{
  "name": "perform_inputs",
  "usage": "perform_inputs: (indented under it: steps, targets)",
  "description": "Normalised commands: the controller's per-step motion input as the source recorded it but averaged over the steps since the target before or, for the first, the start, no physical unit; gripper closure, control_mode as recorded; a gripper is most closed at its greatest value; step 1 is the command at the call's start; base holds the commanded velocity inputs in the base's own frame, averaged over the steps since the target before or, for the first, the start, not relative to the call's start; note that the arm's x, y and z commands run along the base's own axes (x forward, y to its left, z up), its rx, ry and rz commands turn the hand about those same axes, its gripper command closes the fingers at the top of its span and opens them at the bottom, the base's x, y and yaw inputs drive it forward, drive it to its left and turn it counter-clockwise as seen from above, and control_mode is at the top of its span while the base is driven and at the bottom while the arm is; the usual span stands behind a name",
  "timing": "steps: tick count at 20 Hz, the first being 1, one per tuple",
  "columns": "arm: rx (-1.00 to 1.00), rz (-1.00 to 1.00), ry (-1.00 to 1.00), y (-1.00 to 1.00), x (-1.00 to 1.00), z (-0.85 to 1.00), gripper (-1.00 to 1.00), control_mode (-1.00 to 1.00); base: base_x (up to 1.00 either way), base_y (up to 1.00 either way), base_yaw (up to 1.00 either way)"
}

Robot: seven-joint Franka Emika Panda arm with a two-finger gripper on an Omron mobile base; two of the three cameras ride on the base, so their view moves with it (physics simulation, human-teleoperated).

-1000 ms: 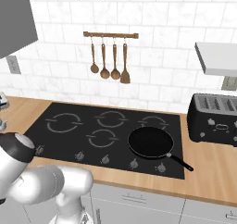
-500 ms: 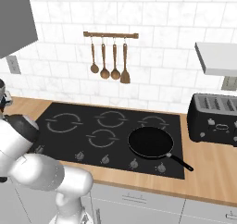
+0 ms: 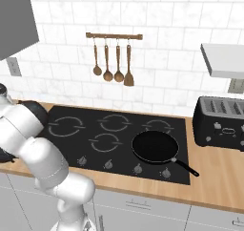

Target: Pick the kettle from the counter and place it on a stove burner. Then turn the burner on.

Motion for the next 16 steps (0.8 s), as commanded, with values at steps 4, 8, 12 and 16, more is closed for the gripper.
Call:
perform_inputs:
  steps: [4,8,12,16]
  targets:
    - [0.00,0.00,0.02,0.30,0.24,-0.06,-1.00,-1.00,0.00,0.00,0.00]
    - [0.00,0.00,0.02,0.29,0.22,-0.09,-1.00,-1.00,0.00,0.00,0.00]
    - [0.00,0.00,0.02,0.31,0.23,-0.09,-1.00,-1.00,0.00,0.00,0.00]
    - [0.00,0.00,0.02,0.32,0.22,-0.03,-1.00,-1.00,0.00,0.00,0.00]
